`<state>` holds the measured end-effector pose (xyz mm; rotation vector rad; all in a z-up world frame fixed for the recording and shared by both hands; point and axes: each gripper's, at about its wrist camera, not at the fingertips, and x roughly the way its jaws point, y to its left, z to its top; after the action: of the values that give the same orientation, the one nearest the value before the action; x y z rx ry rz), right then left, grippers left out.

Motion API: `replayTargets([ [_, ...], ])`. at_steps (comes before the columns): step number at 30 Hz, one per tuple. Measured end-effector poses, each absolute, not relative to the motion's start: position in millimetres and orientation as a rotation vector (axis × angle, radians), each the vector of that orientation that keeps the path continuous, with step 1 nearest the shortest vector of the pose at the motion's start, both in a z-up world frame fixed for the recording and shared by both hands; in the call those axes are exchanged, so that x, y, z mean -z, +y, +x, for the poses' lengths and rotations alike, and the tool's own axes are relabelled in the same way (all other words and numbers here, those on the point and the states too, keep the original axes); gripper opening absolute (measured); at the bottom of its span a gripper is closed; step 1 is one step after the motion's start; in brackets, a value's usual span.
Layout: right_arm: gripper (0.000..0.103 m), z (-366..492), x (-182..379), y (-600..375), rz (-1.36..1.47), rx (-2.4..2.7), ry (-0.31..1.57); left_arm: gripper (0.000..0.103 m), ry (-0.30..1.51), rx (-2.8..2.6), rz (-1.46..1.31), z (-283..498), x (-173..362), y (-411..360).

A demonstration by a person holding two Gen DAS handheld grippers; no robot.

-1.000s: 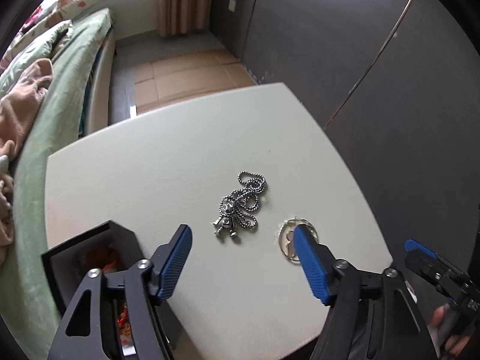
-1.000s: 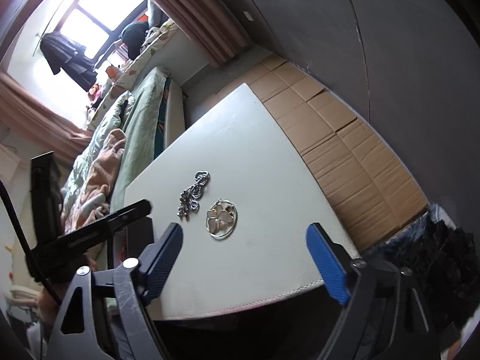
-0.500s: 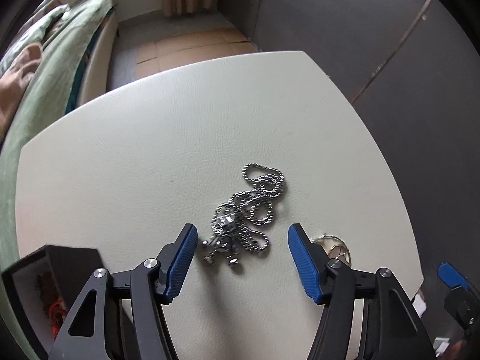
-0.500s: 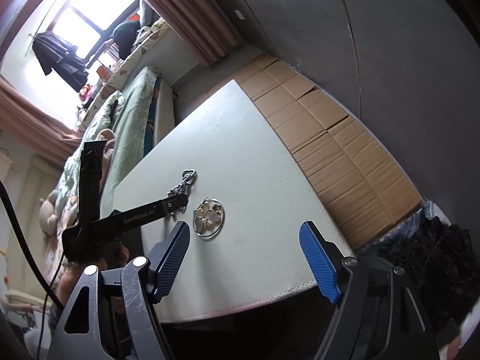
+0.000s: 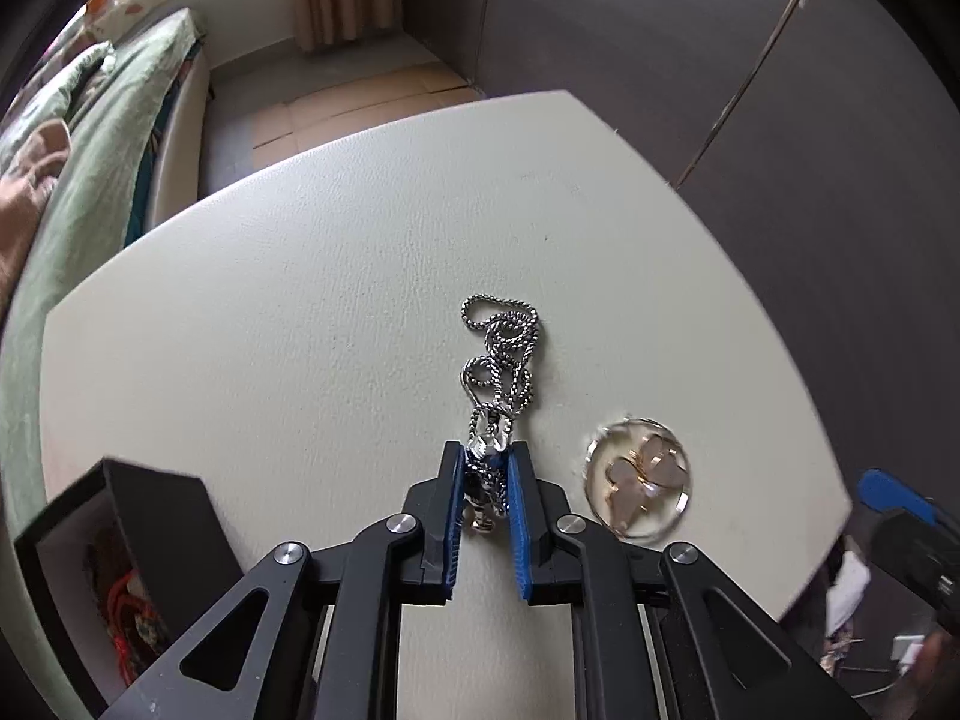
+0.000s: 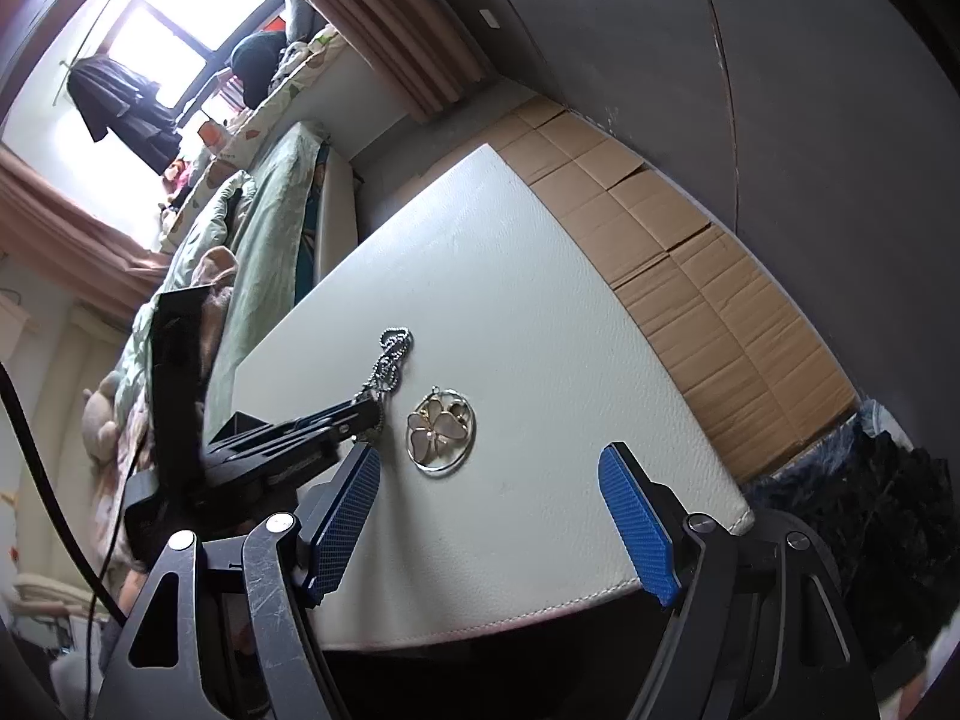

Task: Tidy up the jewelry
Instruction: 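Reach the left tool to the silver chain necklace and grasp it, then lift the silver chain with the left tool while the right tool grasps the butterfly pendant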

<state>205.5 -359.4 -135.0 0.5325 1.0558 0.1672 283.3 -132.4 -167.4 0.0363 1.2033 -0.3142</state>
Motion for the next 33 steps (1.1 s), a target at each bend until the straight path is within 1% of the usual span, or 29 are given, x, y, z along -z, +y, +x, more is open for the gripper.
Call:
replayTargets([
  [5, 0.076, 209.6, 137.9, -359.1, 0.561, -0.171, 1.065, 0.013, 1.157, 0.359, -0.016, 276.6, 147.4, -122.3],
  [8, 0.065, 212.6, 140.6, -354.3, 0.566, -0.186, 1.079, 0.013, 1.130, 0.363, -0.041, 272.6, 134.7, -115.2],
  [10, 0.063, 214.5, 143.4, -349.3, 0.571, -0.198, 1.091, 0.013, 1.110, 0.369, -0.066, 268.5, 125.6, -109.6],
  [12, 0.058, 216.4, 144.1, -344.6, 0.574, -0.211, 1.095, 0.013, 1.094, 0.375, -0.082, 264.6, 117.7, -105.8],
  [14, 0.056, 219.7, 144.4, -339.0, 0.583, -0.233, 1.103, 0.013, 1.077, 0.387, -0.107, 260.5, 108.9, -100.9],
  [21, 0.056, 235.4, 146.9, -323.2, 0.593, -0.275, 1.124, 0.013, 1.010, 0.415, -0.153, 246.7, 78.5, -86.6],
  [23, 0.054, 240.7, 149.6, -318.4, 0.591, -0.275, 1.138, 0.013, 0.996, 0.419, -0.158, 243.8, 71.7, -82.6],
  [33, 0.052, 264.7, 178.2, -295.8, 0.605, -0.278, 1.221, 0.013, 0.954, 0.447, -0.206, 234.0, 56.6, -60.4],
])
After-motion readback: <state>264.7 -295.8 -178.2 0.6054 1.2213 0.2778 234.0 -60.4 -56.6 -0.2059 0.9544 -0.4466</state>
